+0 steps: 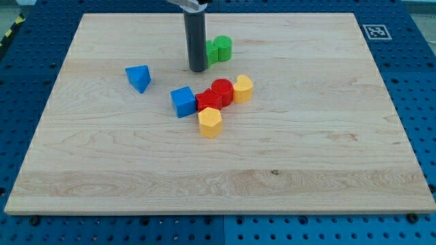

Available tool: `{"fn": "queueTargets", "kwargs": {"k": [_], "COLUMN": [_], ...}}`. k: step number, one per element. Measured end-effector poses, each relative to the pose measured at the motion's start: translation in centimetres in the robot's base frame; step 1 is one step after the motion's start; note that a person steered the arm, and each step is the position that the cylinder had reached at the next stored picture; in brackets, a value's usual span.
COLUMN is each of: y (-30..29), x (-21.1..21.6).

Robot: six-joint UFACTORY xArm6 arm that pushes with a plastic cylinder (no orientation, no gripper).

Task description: Separate the yellow blocks from the red blocks

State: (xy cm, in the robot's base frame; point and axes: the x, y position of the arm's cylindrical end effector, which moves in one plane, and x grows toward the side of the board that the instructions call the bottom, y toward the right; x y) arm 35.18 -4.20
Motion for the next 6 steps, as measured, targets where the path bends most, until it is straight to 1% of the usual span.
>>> {"fn": "queueTargets", "kwargs": {"k": [2, 3, 5, 6], "y": [2.4, 4.6, 6.0, 9.8], "x": [-0.8, 0.4, 6.3, 8.2]}}
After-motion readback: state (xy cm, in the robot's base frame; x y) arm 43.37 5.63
